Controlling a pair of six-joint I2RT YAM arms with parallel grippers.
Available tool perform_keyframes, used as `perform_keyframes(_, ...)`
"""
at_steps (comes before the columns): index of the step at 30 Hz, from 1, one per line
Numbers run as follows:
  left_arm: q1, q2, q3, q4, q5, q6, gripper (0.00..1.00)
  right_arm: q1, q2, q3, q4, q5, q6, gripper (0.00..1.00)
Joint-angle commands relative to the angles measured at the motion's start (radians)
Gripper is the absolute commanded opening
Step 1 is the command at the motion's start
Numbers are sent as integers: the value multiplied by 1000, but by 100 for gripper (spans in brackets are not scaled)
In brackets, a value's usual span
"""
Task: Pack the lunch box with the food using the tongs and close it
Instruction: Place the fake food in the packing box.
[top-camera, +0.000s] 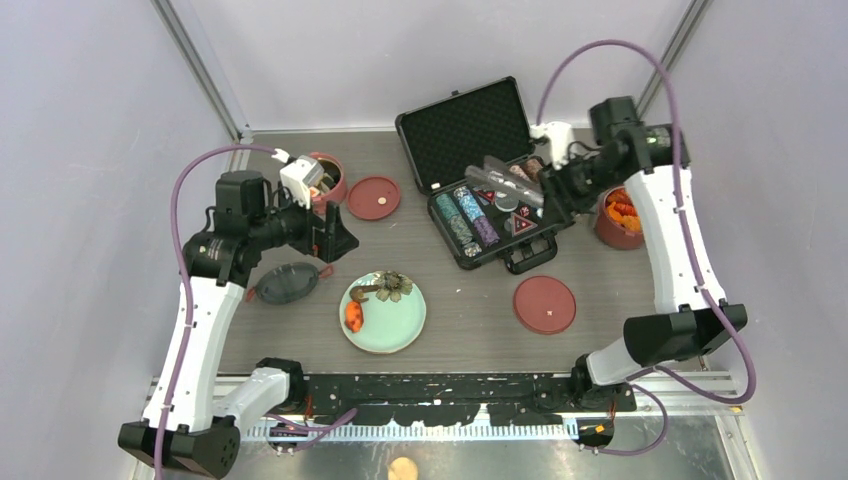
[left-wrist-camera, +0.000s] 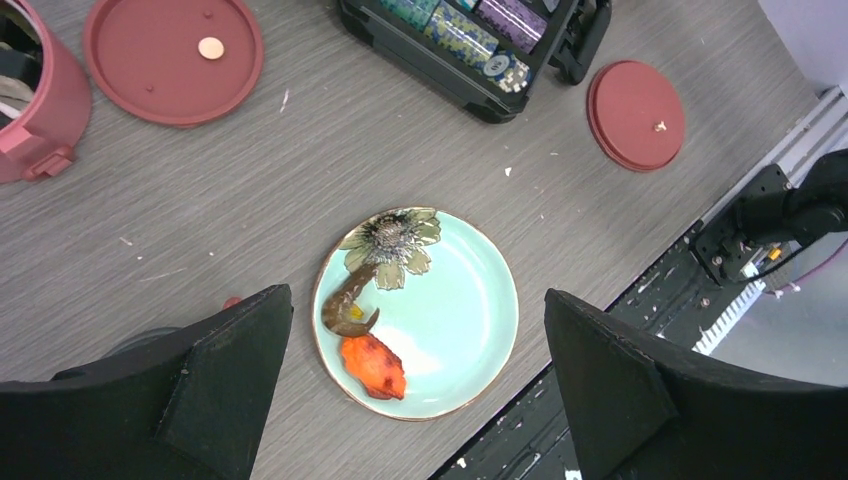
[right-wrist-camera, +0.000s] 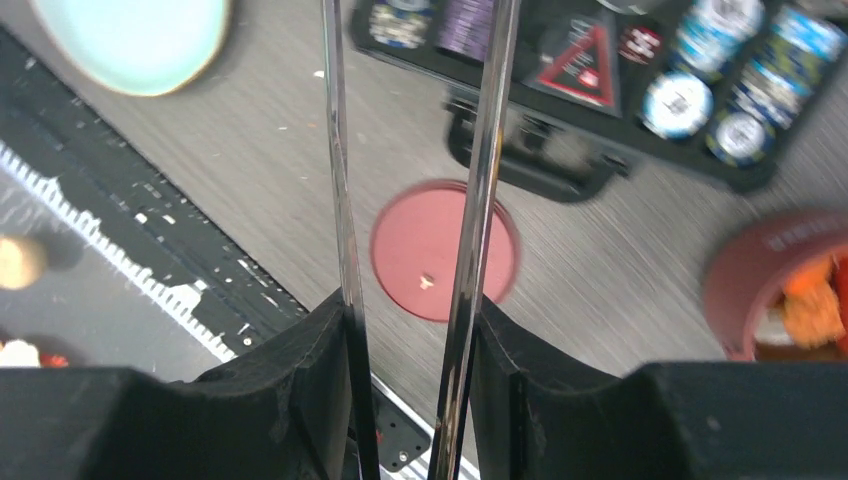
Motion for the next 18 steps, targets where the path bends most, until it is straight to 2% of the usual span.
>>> perform_keyframes(1,30,0,50,15,-12,-28,100,177,-23,-62,103,-17,87,46)
perform_keyframes(6,94,17,49,23,-7,-78,100,343,26,-140,185,-7,108,46)
perform_keyframes(11,135,36,53,19,4,-95,100,569,32,-266,331,110,99,46)
perform_keyframes(18,197,49,39,33,13,-111,100,778,21,-407,508,329,46,45)
